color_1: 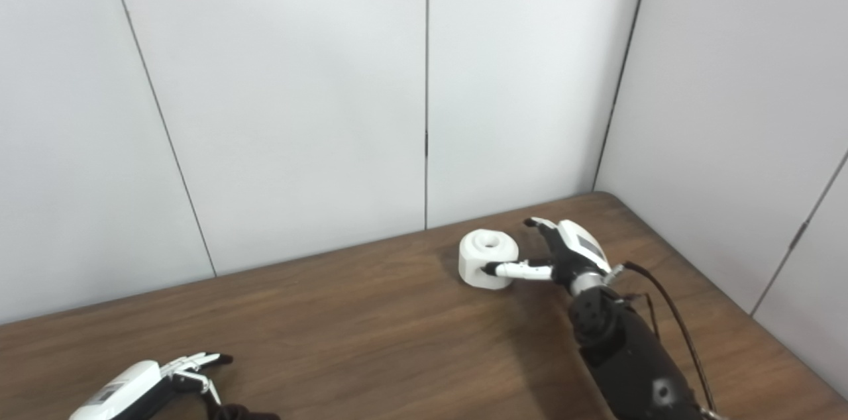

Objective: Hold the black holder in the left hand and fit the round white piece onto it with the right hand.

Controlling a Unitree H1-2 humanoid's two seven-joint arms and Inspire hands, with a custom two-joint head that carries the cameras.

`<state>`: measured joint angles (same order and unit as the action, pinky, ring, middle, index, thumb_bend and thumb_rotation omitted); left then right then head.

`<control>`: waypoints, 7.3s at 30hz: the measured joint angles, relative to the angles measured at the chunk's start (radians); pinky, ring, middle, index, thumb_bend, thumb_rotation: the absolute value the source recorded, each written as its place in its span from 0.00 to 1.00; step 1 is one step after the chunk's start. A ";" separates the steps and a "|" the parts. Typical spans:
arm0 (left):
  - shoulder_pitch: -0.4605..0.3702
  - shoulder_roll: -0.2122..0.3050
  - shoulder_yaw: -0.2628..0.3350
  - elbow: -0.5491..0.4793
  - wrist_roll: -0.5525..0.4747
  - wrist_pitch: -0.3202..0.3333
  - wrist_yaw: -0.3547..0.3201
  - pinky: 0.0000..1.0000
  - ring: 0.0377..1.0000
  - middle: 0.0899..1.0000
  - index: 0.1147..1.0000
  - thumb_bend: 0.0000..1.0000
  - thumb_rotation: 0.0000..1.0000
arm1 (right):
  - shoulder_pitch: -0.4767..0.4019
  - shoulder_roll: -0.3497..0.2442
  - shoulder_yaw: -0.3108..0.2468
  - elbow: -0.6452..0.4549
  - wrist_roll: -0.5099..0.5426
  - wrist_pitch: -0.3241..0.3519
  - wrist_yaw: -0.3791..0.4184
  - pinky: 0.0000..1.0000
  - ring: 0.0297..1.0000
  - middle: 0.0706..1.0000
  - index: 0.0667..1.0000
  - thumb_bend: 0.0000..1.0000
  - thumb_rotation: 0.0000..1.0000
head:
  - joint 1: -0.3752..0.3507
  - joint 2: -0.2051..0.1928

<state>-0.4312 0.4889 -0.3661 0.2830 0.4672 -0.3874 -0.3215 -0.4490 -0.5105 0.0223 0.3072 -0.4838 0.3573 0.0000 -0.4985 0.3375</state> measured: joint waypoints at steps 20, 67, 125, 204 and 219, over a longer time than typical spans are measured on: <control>0.011 0.008 0.006 -0.018 -0.005 0.017 -0.009 0.96 0.95 0.91 0.41 0.51 0.04 | -0.086 0.003 0.101 0.099 -0.002 -0.047 0.007 0.77 0.95 0.95 0.86 1.00 0.59 | 0.009 -0.003; 0.024 0.013 0.013 -0.032 -0.010 0.014 -0.012 0.95 0.93 0.90 0.41 0.51 0.04 | -0.074 0.044 0.099 0.185 0.003 -0.147 -0.180 0.79 0.90 0.86 0.45 0.50 0.15 | 0.018 -0.015; 0.002 -0.075 0.013 -0.030 0.036 0.121 0.004 1.00 0.97 0.93 0.41 0.52 0.05 | 0.114 0.291 0.227 -0.508 -0.001 -0.125 0.167 0.84 0.96 0.91 0.44 0.50 0.14 | 0.489 0.219; 0.026 -0.115 -0.007 -0.135 0.079 0.249 -0.011 1.00 0.96 0.94 0.41 0.52 0.05 | 0.218 0.528 0.314 -0.575 -0.341 0.042 0.099 0.69 0.90 0.90 0.44 0.50 0.14 | 0.614 0.291; 0.026 -0.117 -0.013 -0.135 0.080 0.253 -0.005 1.00 0.96 0.94 0.41 0.52 0.05 | 0.218 0.540 0.320 -0.534 -0.341 0.042 0.092 0.72 0.94 0.93 0.44 0.50 0.14 | 0.629 0.293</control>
<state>-0.4052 0.3718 -0.3796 0.1478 0.5475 -0.1342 -0.3267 -0.2308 0.0292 0.3424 -0.2267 -0.8250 0.3994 0.0919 0.1304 0.6305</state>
